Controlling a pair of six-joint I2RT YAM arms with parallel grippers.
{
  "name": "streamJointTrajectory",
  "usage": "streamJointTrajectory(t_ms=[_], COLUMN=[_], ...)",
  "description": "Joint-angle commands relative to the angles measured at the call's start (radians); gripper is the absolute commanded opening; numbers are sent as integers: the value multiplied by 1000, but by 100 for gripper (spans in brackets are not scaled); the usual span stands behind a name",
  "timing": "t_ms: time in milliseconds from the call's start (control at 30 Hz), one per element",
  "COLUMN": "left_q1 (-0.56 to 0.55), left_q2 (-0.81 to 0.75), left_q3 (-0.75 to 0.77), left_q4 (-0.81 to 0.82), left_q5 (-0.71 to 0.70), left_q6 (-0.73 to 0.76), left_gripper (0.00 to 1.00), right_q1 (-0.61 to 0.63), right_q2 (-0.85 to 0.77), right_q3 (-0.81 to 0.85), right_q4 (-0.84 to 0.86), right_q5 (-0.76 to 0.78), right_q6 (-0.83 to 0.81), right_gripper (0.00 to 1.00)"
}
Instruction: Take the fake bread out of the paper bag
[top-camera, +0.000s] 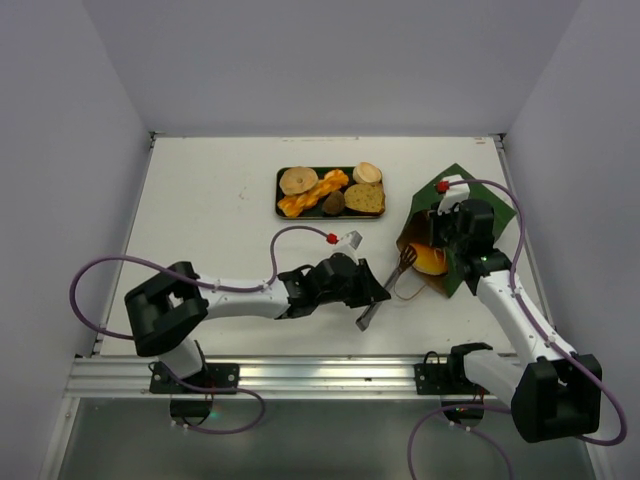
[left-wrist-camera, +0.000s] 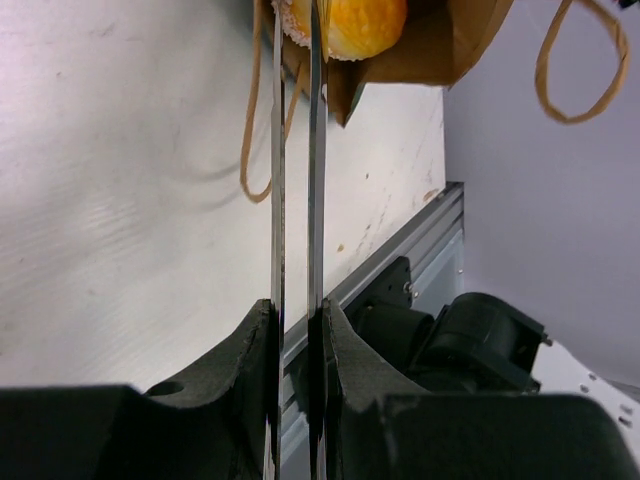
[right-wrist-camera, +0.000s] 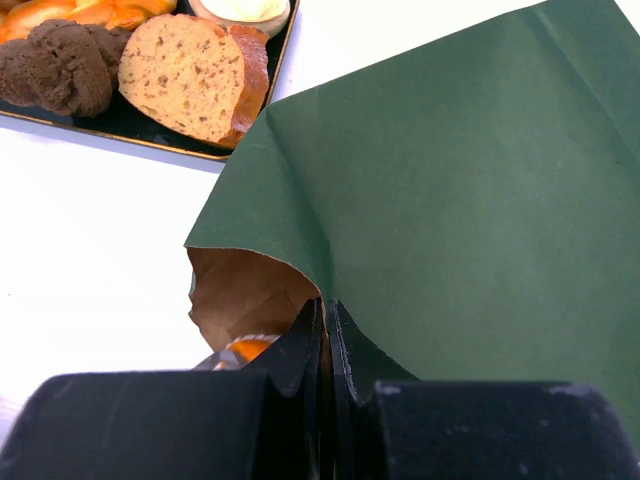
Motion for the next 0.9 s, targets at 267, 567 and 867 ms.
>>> streamJointTrajectory(t_ms=[267,567,867], left_q1=[-47,-53,-16], left_q2=[-225,-392,-617], left_q3=[-71,-154,-86], left_q4=[-76,-177,-523], left_q5=[-104,-32,-149], left_q6=[97,155,286], left_gripper=[0,0,0], right_q1=[-6,-5,-8], right_q2=[-5,-10,-11], right_q3=[13,12,13], right_q4=[52,53,53], right_q5=[19,22,24], right_q6=[17,14,11], right_gripper=[3,3,3])
